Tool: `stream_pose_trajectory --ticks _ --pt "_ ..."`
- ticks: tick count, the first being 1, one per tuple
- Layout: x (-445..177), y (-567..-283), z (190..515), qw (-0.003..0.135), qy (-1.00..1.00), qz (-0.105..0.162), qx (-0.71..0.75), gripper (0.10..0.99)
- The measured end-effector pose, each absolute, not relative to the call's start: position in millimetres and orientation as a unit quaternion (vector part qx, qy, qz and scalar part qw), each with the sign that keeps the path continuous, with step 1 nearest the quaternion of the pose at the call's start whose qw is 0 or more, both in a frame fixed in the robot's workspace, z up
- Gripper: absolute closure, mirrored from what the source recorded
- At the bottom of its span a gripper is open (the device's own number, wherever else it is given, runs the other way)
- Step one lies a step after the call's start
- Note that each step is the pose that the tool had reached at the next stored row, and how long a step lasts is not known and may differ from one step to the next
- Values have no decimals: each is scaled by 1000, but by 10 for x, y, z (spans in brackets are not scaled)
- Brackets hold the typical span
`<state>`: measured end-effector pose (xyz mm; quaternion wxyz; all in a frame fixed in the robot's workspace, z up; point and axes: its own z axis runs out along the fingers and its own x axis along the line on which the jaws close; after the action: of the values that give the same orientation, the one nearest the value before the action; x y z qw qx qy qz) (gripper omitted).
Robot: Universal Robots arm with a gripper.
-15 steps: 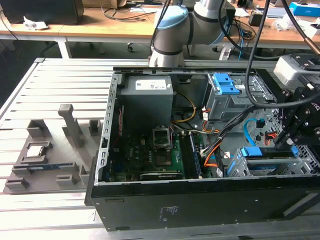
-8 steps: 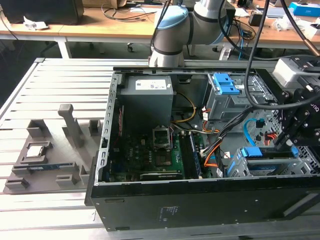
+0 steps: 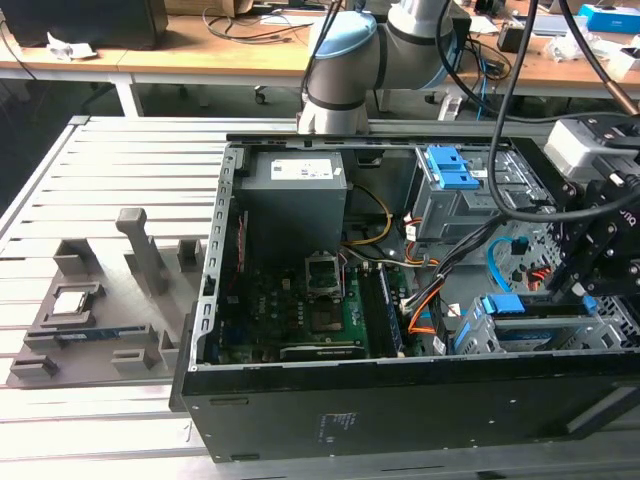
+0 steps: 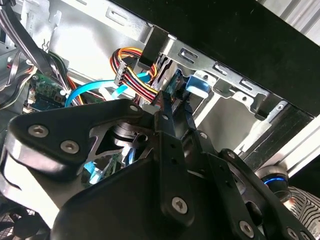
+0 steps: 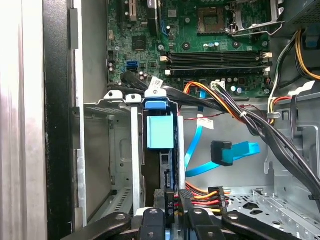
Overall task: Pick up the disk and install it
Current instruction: 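Insert the first disk wire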
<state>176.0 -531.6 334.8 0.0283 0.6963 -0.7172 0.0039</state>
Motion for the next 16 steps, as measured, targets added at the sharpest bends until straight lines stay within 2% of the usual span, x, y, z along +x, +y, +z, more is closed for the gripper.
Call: stream_pose_trajectory --ticks 8,10,16 --pt "1760 -5289 3680 29 -717 5 696 847" --pt "1761 -5278 3748 29 -717 5 696 980" --pt "1761 -5269 3842 30 -717 6 696 980"
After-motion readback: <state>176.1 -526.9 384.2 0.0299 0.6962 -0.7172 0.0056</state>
